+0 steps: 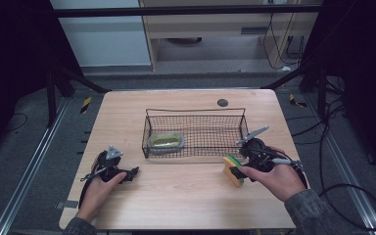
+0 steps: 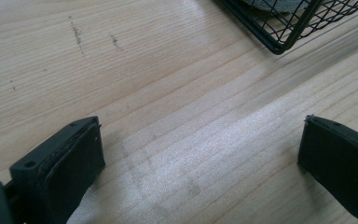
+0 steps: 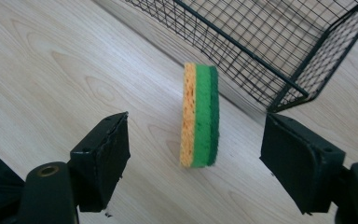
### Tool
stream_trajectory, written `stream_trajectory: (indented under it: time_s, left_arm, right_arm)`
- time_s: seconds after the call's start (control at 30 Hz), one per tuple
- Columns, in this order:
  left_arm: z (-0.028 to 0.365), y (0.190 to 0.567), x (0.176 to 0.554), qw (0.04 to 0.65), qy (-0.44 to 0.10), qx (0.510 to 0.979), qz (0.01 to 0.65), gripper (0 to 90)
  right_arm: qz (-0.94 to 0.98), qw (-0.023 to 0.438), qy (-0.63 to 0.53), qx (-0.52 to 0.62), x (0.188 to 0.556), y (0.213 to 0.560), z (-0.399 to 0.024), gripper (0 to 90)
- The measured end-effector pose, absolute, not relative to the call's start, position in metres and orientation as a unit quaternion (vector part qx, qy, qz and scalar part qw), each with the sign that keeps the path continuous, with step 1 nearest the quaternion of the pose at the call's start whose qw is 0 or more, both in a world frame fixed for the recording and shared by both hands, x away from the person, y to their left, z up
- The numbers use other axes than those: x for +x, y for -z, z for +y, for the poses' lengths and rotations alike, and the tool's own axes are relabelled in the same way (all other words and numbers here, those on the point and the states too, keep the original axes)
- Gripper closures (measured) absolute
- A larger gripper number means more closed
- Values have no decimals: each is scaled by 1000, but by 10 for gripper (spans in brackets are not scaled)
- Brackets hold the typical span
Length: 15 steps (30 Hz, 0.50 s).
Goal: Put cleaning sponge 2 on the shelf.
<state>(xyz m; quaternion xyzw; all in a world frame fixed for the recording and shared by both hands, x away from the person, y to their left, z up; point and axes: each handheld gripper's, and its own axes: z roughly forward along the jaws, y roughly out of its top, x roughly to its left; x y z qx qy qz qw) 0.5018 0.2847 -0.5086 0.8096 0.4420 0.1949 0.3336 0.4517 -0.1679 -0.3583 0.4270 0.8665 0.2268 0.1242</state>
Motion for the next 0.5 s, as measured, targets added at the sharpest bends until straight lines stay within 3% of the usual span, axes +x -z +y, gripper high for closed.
stream_trajectory:
  time_s: [0.2,0.5]
  left_arm:
    - [285,509,502,334,-195,810,442,0]
    - [285,509,502,333,-195,810,442,0]
  right_arm:
    - [873,117,-217,420,459,360,-159,309]
    - [877,107,-196,425,470,376,-150,282]
